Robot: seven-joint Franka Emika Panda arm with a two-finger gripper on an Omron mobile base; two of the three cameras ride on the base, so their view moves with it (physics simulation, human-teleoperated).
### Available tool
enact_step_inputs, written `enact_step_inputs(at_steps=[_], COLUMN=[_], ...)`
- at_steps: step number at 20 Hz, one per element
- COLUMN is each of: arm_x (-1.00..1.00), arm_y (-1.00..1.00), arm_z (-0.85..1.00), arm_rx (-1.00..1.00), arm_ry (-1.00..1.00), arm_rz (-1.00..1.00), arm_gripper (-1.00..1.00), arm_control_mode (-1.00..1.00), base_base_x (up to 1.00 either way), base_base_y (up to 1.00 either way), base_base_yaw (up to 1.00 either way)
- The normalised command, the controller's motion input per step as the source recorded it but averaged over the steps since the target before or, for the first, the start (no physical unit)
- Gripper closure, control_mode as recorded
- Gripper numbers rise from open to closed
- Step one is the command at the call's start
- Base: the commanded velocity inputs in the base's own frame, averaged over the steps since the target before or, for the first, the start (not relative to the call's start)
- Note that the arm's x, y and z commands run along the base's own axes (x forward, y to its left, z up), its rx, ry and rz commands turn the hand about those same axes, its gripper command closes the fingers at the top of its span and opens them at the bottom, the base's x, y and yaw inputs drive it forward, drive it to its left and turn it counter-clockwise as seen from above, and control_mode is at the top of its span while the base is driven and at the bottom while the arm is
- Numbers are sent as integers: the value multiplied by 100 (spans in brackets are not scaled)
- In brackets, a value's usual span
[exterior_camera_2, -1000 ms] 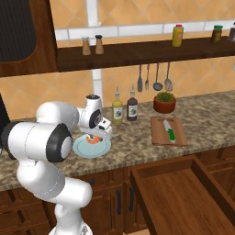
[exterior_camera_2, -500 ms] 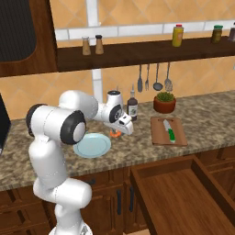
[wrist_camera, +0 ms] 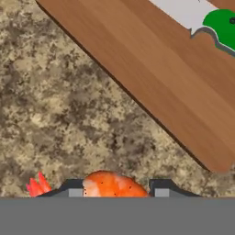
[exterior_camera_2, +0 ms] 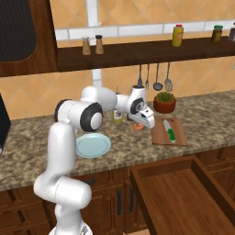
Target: Pick up the knife from the drawer and place it on the cutting board. Then place the meat from the plate to the cutting board.
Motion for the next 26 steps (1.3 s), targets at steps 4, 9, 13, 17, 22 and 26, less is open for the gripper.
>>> enact_step_inputs(at_steps=[4, 9, 13, 17, 22, 26], arm_x=[35, -1, -24, -38, -22, 0], arm_y=[-100, -98, -38, 13, 36, 24], arm_z=[0, -2, -35, -52, -29, -8], arm_rx=[1, 3, 0, 0, 0, -1], arm_ry=[0, -1, 0, 0, 0, -1], arm_rz=[-17, -11, -4, -1, -4, -2], arm_gripper=[100, 100, 100, 100, 100, -100], arm_control_mode=[-100, -100, -100, -100, -100, -100], base_base_x=[0, 0, 0, 0, 0, 0], base_base_y=[0, 0, 0, 0, 0, 0], base_base_yaw=[0, 0, 0, 0, 0, 0])
